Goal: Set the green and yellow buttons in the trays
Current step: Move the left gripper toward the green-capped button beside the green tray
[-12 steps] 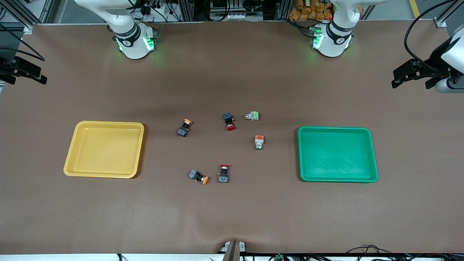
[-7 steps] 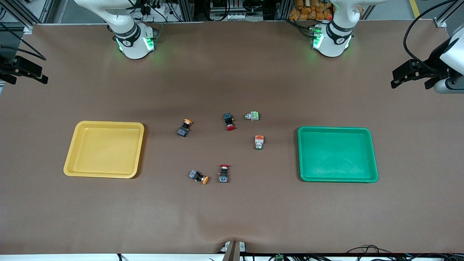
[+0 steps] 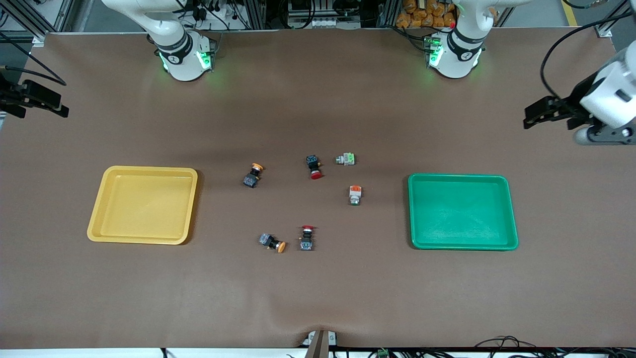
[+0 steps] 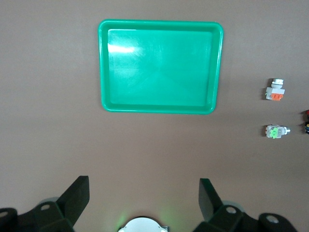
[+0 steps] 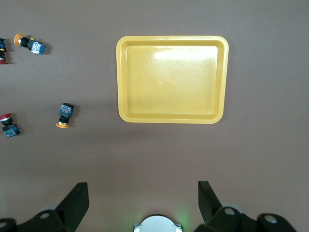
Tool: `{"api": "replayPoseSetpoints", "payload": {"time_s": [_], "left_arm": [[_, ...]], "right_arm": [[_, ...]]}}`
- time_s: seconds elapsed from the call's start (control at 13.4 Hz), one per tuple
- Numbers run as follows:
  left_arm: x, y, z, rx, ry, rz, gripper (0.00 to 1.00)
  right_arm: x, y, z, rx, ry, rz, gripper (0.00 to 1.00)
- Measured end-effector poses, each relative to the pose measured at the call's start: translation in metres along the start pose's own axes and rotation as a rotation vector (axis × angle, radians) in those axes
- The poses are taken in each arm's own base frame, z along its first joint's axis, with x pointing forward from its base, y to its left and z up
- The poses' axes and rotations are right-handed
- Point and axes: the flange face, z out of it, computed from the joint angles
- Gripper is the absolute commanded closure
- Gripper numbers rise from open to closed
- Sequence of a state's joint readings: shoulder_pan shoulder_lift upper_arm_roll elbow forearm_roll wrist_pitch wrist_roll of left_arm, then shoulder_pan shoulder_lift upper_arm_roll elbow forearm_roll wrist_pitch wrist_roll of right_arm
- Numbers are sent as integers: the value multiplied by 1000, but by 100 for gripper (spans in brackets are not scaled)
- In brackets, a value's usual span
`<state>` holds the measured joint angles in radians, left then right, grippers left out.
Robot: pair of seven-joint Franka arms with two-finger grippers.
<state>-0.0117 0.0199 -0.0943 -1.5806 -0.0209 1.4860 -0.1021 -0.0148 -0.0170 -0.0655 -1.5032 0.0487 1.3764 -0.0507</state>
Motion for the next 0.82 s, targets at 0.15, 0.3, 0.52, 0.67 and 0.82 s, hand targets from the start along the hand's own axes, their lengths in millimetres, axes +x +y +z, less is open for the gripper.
{"api": "replayPoseSetpoints", "payload": {"time_s": [0.15,0.3,0.52,0.67,0.82], "left_arm": [[4,15,11,3,-22,11,0],[11,25,24,5,-44,27,0],[22,39,43,4,-66,50,0],[28,44,52,2,-69,58,0],[34,49,61,1,-73,67,0]], "right_arm": [[0,0,0,0,0,0,0],[1,-3,1,1,-3,-5,0],[9,-15,13,-2,-25,-27,0],[13,-18,18,-4,-35,-33,0],[17,-15,24,-5,-47,-26,0]]}}
